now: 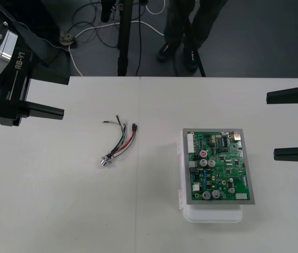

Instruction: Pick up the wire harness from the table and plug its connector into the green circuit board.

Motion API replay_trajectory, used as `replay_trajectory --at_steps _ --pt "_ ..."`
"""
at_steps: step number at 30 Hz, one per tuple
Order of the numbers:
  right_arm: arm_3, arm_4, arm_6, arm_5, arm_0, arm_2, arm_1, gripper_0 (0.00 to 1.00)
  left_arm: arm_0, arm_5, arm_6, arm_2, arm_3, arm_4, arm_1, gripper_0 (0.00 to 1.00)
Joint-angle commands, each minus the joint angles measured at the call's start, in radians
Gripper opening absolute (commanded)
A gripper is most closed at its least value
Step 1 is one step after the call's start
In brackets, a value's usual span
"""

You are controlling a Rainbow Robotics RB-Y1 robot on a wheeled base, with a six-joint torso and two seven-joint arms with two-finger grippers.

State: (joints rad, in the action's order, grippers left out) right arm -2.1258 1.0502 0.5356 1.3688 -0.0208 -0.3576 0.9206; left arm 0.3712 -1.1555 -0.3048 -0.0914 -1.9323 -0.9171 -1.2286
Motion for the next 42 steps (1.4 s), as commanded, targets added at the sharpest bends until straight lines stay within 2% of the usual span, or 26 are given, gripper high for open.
replay_trajectory --at_steps 1,42 --pt "-0.003 -0.013 0.057 -0.005 -0.024 -0.029 0.035 1.00 -0.017 -0.018 -0.054 0.032 -0.020 -0.005 -0.042 0.64" --pt "-0.003 -0.013 0.057 -0.005 -0.024 -0.029 0.035 1.00 -0.017 -0.018 -0.054 0.032 -0.020 -0.005 -0.042 0.64"
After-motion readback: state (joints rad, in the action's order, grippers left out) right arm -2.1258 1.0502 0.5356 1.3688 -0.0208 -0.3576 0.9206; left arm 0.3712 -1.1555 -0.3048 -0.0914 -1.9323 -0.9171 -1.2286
